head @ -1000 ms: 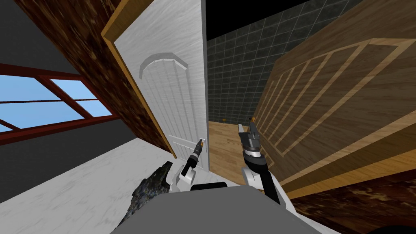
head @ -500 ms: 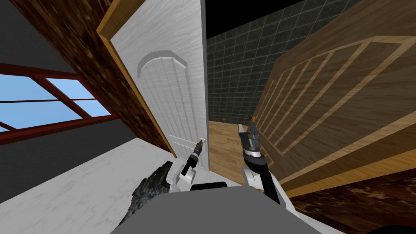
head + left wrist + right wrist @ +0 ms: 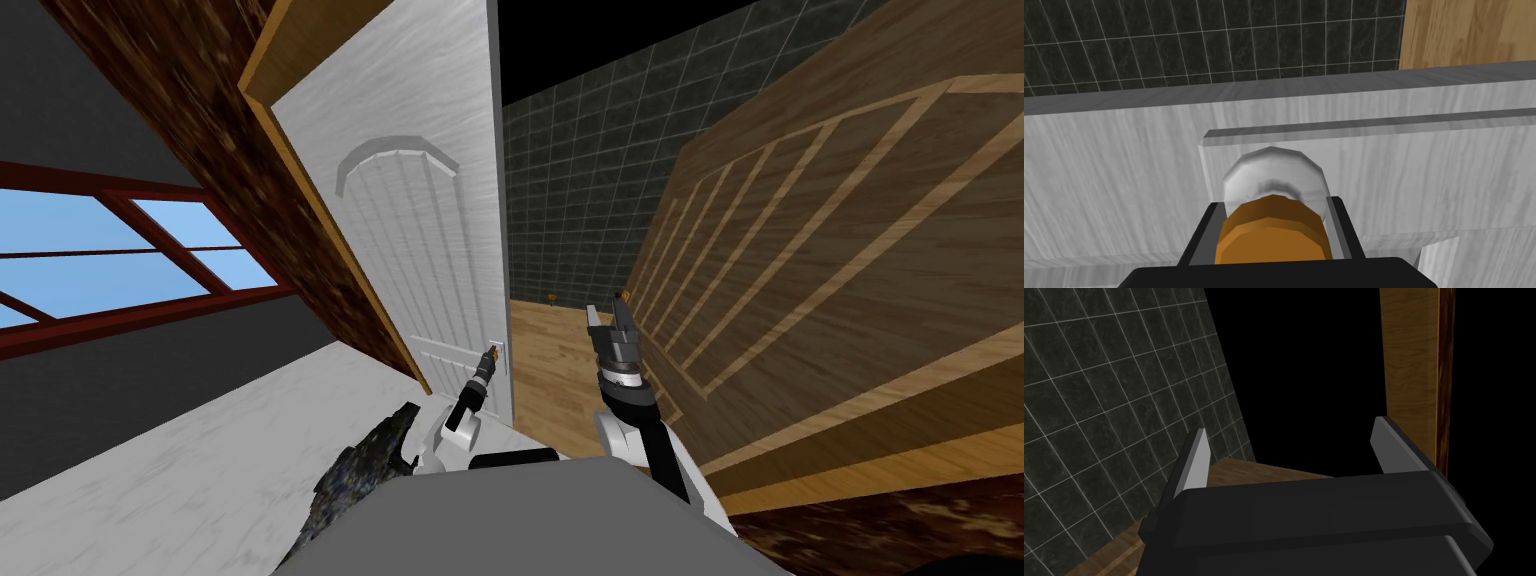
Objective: Push the door open
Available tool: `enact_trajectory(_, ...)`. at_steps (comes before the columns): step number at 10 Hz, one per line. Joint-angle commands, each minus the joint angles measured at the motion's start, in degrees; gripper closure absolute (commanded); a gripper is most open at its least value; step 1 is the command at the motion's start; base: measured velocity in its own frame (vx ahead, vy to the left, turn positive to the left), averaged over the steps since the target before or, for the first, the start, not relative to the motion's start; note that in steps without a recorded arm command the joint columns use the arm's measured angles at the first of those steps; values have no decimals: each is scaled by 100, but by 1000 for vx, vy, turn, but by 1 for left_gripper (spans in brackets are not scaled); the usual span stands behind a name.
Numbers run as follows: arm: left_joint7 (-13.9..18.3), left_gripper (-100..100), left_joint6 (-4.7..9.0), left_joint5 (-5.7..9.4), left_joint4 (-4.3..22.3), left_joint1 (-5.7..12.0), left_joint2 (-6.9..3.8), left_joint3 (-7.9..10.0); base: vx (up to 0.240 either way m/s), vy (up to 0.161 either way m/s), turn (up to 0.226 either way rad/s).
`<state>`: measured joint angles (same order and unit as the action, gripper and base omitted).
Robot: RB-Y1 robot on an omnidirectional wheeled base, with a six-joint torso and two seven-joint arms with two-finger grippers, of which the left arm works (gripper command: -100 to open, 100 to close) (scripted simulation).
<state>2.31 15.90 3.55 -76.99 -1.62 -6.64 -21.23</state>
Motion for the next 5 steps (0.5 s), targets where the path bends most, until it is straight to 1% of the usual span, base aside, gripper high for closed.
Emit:
enact_trajectory(1, -26, 100, 43, 8, -47, 41, -19, 153, 145, -116, 47)
enact_trajectory(2, -35, 100, 44, 10, -28, 53, -13, 195, 140, -110, 36)
enact_trajectory(3, -55, 100, 46, 14, 15, 82, 1, 292, 176, -136, 55)
enact_trajectory(4, -66, 100, 47, 16, 36, 96, 8, 341, 143, -118, 74)
enact_trajectory(5, -77, 100, 48, 18, 59, 112, 17, 393, 109, -102, 28)
